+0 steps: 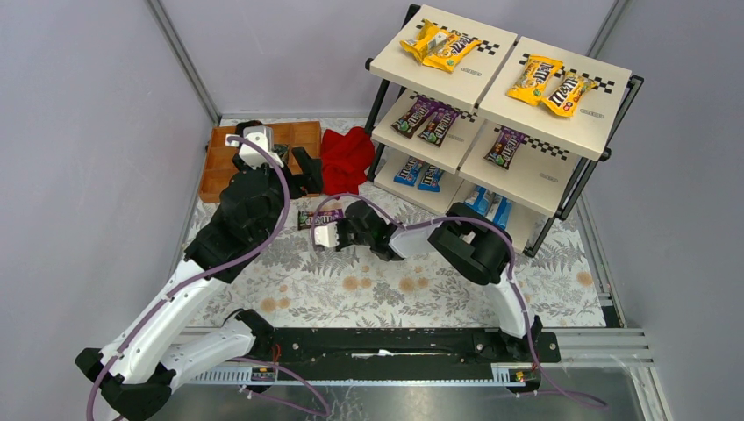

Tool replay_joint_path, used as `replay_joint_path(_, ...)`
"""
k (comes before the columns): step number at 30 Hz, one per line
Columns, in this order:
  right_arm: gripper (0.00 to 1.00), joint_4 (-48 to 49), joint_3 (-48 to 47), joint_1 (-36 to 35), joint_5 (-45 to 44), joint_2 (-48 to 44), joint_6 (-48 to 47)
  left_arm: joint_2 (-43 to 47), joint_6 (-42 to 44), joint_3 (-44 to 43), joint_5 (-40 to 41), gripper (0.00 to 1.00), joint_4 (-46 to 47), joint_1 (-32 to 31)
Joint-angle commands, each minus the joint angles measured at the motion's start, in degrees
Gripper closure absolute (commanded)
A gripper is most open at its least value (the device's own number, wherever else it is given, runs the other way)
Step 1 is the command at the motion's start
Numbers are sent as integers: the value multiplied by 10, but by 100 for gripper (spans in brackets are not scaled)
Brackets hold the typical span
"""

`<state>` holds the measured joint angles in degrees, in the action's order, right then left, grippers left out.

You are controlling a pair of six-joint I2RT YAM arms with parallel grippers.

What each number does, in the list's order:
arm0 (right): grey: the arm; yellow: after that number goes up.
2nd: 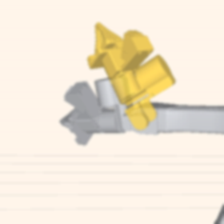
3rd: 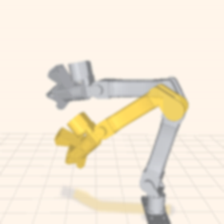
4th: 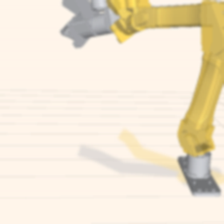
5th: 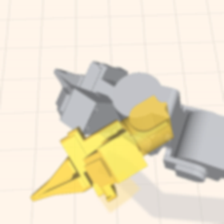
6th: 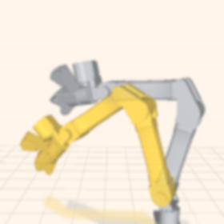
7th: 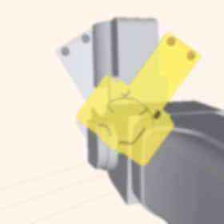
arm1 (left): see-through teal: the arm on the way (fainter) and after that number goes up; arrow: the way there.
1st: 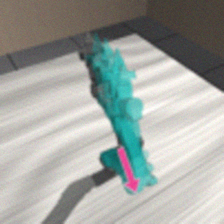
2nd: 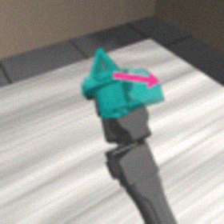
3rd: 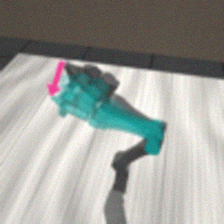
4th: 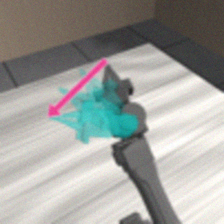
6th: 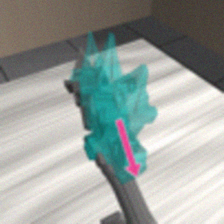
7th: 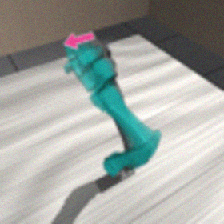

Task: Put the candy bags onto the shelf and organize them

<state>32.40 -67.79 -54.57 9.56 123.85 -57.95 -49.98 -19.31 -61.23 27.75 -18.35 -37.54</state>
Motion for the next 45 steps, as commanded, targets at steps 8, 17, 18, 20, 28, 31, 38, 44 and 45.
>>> replay_joint_path(8,100,-157,129,-6,-111,-200,132,0,3,-4,6,1,21,0)
replay_joint_path(17,99,-352,155,-27,-58,-281,565,-18,-14,-2,-28,1,22,26)
replay_joint_path(18,81,-342,160,-39,-55,-287,594,-22,-18,-2,-31,1,22,30)
replay_joint_path(20,63,-319,162,-52,-52,-300,644,-34,-23,-3,-36,1,20,38)
replay_joint_path(28,31,-312,179,-55,-101,-431,682,-50,-161,23,-48,1,-63,39)
replay_joint_path(31,3,-302,236,-50,-188,-520,680,-31,-233,92,-98,2,-76,39)
replay_joint_path(38,0,-316,284,-9,-290,-658,689,-62,-399,294,-348,7,112,33)
replay_joint_path(44,0,-339,287,-10,-268,-694,666,-185,-579,381,-345,15,317,-63)
replay_joint_path(45,0,-339,289,-10,-265,-698,667,-203,-598,384,-334,15,332,-73)
